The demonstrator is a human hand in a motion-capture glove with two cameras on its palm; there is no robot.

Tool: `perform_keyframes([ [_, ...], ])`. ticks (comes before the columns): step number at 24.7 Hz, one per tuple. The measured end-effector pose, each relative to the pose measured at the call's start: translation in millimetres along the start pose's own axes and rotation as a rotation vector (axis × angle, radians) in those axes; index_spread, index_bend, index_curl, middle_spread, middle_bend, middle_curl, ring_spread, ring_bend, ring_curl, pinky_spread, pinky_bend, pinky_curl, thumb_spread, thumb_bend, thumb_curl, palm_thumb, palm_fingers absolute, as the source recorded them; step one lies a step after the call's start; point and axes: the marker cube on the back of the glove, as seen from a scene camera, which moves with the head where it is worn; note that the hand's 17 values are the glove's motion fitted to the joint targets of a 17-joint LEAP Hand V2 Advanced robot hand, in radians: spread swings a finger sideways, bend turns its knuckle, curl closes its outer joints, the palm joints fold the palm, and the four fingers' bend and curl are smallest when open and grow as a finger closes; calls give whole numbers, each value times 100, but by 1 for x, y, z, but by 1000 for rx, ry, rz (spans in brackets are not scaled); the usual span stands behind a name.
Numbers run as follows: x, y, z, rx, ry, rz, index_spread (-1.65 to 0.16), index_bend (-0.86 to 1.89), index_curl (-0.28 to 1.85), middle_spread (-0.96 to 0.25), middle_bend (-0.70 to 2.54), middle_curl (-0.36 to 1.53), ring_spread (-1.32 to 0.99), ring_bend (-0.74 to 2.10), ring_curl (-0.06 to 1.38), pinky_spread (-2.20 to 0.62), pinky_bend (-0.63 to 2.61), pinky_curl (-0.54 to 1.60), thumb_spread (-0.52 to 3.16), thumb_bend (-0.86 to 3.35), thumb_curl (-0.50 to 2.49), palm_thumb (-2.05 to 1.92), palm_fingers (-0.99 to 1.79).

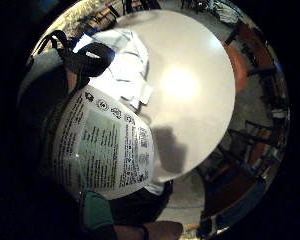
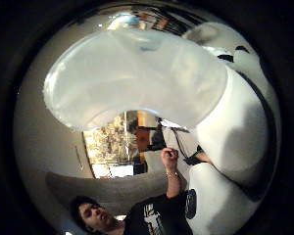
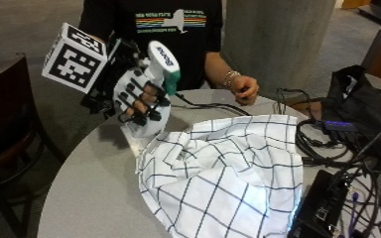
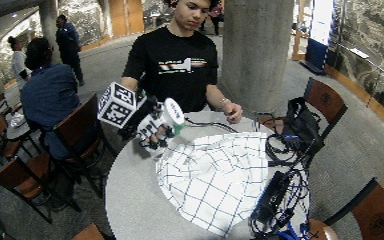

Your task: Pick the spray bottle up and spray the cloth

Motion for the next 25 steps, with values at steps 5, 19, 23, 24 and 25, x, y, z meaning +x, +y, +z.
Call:
perform_keyframes([
  [5,-41,27,15,145,-209,-225,-19,35,59,-10,33,47,-9,32,41,16,17,27,24,-3,78,97,118],
  [19,-105,63,159,77,-392,-541,-18,35,59,-10,33,48,-9,31,41,15,16,27,23,-3,79,98,116],
  [23,-112,66,203,47,-375,-528,-17,36,59,-10,34,48,-9,31,41,15,16,27,24,-3,79,99,116],
  [24,-112,66,211,42,-377,-524,-17,35,59,-10,34,48,-9,31,41,16,16,27,25,-3,79,99,116],
  [25,-112,66,218,38,-378,-520,-17,35,59,-10,34,48,-9,31,41,16,16,27,25,-3,79,99,115],
])
